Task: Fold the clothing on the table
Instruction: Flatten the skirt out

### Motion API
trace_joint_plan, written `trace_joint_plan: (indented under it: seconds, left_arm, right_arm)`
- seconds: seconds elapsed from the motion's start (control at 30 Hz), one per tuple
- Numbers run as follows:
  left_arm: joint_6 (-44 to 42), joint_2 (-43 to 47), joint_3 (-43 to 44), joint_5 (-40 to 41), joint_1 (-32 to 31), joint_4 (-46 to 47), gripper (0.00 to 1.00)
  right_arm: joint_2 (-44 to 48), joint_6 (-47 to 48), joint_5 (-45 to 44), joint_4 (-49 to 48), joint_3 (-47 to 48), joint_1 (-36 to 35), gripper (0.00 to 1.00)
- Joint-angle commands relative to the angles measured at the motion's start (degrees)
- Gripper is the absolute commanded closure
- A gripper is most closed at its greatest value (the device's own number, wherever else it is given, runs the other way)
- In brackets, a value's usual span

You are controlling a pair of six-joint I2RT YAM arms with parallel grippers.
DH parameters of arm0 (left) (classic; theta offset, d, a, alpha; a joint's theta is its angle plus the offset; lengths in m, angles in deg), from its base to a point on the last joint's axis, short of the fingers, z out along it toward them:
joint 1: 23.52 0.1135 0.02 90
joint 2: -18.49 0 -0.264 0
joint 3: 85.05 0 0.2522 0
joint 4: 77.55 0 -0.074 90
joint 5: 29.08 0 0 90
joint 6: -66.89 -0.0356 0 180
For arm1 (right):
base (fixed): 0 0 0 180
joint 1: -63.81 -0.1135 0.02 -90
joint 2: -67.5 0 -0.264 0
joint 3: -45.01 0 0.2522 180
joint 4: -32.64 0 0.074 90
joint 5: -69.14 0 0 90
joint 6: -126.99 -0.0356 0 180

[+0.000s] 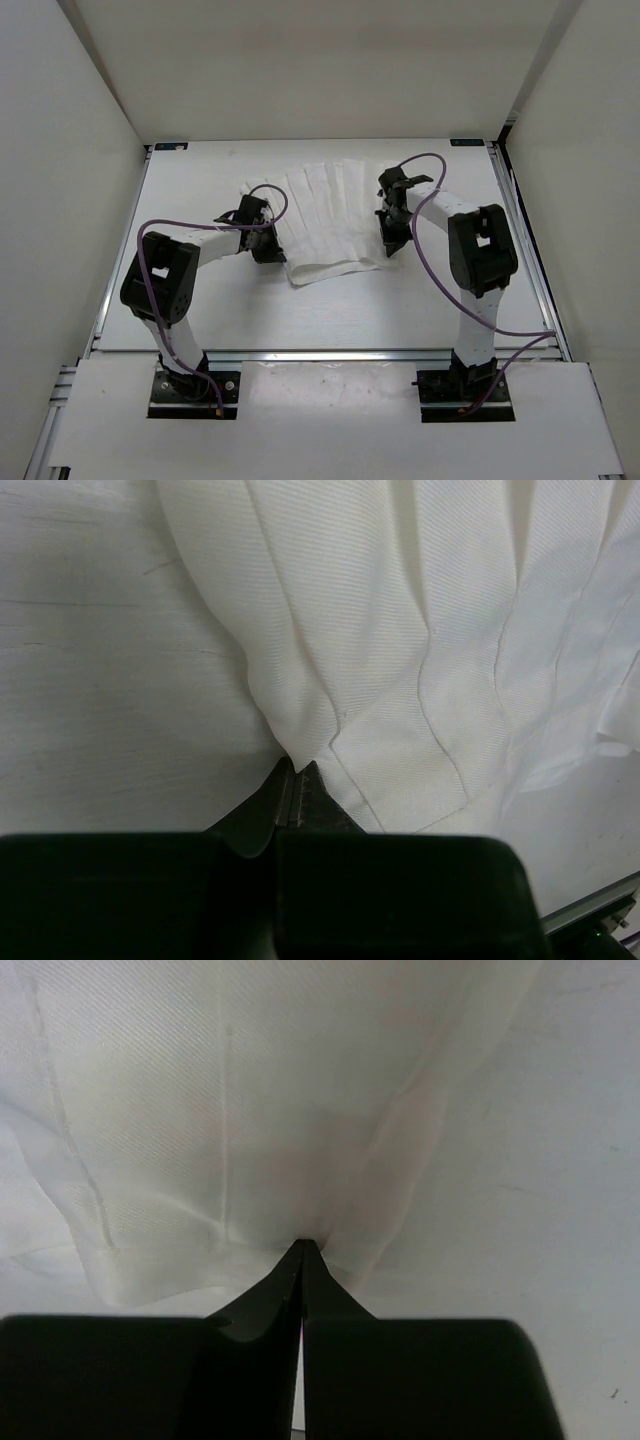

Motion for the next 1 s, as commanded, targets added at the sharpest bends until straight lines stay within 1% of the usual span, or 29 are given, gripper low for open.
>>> trace_joint_plan:
  seconds: [0.0, 0.03, 0.17, 0.2, 0.33, 0.37, 0.4, 0.47, 0.53, 0.67, 0.73, 0.83, 0.97]
  left_arm:
    - [-1.60, 2.59, -2.04, 1.60, 1.19, -1.51, 1.00]
    - [-1.78, 3.03, -2.04, 1.78, 1.55, -1.77, 1.00]
    - [-1.96, 4.00, -3.80, 1.60, 3.83, -1.24, 1.00]
    - [-2.39, 3.91, -4.15, 1.86, 4.18, -1.33, 1.00]
    - [-2.66, 4.88, -5.38, 0.91, 5.15, -0.98, 1.00]
    - [-2.22, 4.97, -5.73, 0.55, 4.80, -0.89, 1.00]
    - [-2.48, 4.97, -5.65, 1.07, 4.71, -0.71, 1.00]
    - [-2.22, 4.88, -5.04, 1.07, 3.40, -1.06, 1.00]
    - [-2.14, 4.79, -4.86, 0.99, 2.61, -1.06, 1.00]
    - [-2.22, 4.97, -5.21, 0.90, 2.25, -1.50, 1.00]
    - [-2.31, 5.32, -5.65, 0.64, 2.60, -0.98, 1.00]
    - [-2.31, 5.93, -6.35, 0.72, 2.69, -0.80, 1.00]
    - [-2.31, 6.55, -6.09, 0.55, 2.69, -0.98, 1.00]
  right_arm:
    - [6.43, -0.20, 0.14, 1.04, -1.40, 0.53, 1.00]
    - [7.93, -0.03, -1.95, 1.65, -1.93, 0.80, 1.00]
    - [13.73, -0.29, -3.98, 2.98, -6.76, 1.67, 1.00]
    - [14.01, -0.73, -4.68, 3.50, -8.51, 1.85, 1.00]
    - [16.73, -0.20, -3.99, 4.04, -11.69, 2.82, 1.00]
    - [17.69, -0.03, -2.25, 4.03, -11.78, 2.82, 0.86]
    - [18.13, 0.58, -0.49, 4.29, -11.87, 2.82, 0.75]
    - [19.10, 1.20, 2.16, 3.07, -12.13, 0.81, 0.61]
    - [19.11, 2.25, 0.51, 2.80, -12.22, -1.30, 0.50]
    - [16.91, 1.90, 0.05, 3.59, -9.59, -5.00, 0.48]
    - [15.95, 0.33, 0.14, 2.46, -8.36, -5.70, 0.50]
    - [13.40, -0.81, 0.67, 0.96, -6.25, -5.09, 0.51]
    - [8.22, -3.18, 0.93, 2.01, -2.12, -3.16, 0.50]
